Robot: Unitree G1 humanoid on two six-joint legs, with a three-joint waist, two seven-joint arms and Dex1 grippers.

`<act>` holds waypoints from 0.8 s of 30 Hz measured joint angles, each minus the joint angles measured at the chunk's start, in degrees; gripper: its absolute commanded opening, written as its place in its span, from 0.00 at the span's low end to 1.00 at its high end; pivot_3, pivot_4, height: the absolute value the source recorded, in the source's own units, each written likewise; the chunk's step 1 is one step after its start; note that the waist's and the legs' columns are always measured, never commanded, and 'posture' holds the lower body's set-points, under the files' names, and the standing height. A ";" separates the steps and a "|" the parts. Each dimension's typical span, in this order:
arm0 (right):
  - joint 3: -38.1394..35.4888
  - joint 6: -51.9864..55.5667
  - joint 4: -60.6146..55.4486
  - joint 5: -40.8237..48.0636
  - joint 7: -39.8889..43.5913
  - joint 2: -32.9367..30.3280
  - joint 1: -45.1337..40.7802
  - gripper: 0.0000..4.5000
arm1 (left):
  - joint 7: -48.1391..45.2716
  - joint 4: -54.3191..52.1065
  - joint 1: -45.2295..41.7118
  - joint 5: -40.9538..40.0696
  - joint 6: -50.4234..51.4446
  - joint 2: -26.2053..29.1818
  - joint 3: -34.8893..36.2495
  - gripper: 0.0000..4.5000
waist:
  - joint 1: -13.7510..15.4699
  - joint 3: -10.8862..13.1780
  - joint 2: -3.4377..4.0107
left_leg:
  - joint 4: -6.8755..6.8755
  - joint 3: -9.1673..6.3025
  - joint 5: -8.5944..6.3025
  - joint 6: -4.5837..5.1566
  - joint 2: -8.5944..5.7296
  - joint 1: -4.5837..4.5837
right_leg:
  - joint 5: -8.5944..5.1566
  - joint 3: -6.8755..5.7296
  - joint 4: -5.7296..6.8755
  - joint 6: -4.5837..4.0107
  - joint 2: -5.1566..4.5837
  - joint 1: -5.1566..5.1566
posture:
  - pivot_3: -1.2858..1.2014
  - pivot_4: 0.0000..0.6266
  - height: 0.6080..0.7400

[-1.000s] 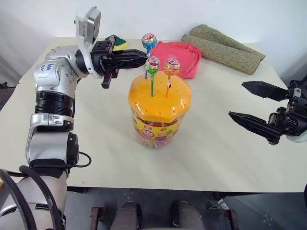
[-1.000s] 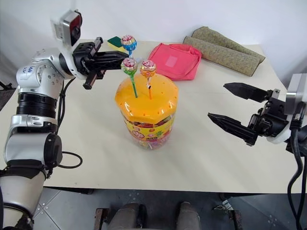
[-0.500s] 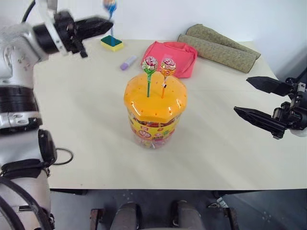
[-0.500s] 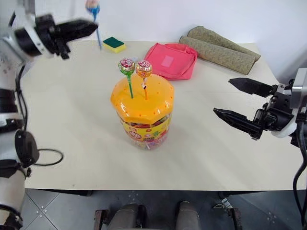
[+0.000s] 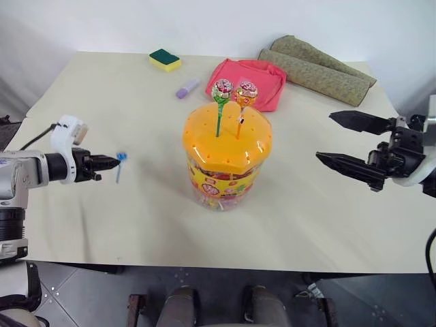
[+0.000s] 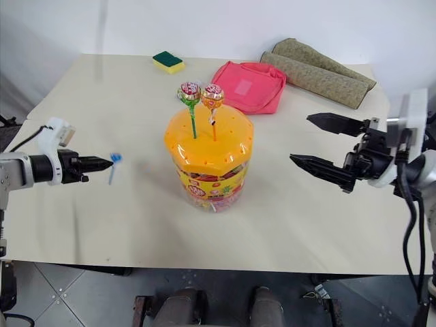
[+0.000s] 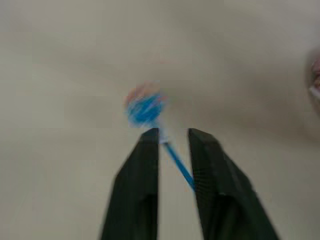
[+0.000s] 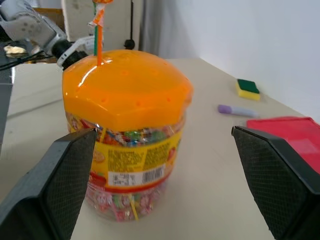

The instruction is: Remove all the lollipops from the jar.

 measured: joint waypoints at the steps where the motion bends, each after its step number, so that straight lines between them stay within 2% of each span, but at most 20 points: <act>1: 0.40 -0.05 0.09 -0.21 0.07 0.06 -0.32 1.00 | 0.27 -0.31 0.04 0.06 0.39 0.13 -0.03 0.50 | -0.02 0.00 0.00 | -0.01 0.00 0.00 0.00 0.00 0.00 | 0.00 0.00 -0.01 0.00 0.00 0.00 | 0.52 0.24 1.00; 8: 0.76 -0.07 0.90 -0.79 0.29 0.06 -0.60 1.00 | 1.02 -1.33 0.04 -0.14 2.73 1.34 -0.37 0.98 | -0.24 0.00 0.00 | -0.09 0.07 0.00 -0.01 0.01 0.01 | 0.00 0.01 -0.01 0.00 0.01 -0.06 | 0.52 0.24 1.00; 15: 0.67 0.03 0.90 -0.80 0.29 -0.09 -0.58 1.00 | -0.49 -1.37 -1.96 -1.04 2.44 1.65 -0.82 1.00 | -0.25 0.00 0.00 | -0.08 0.12 0.00 -0.01 0.01 0.00 | 0.00 0.06 0.01 0.00 0.01 -0.10 | 0.52 0.24 1.00; 18: 0.32 0.19 0.92 -0.81 0.29 -1.04 -0.59 1.00 | -2.57 -3.16 -3.11 -1.98 -0.80 1.92 -0.46 1.00 | -0.15 0.00 0.00 | -0.08 0.13 0.00 -0.01 0.00 -0.01 | 0.00 0.06 0.00 0.00 0.01 -0.12 | 0.52 0.24 1.00; 24: -0.13 4.12 0.21 -0.66 -1.10 -5.68 -2.18 1.00 | -9.11 -8.32 -5.27 -9.79 -11.83 -2.75 7.24 1.00 | -0.22 0.00 0.03 | -0.04 0.14 0.00 -0.01 0.01 -0.04 | 0.00 0.07 0.03 0.00 0.00 -0.14 | 0.52 0.24 1.00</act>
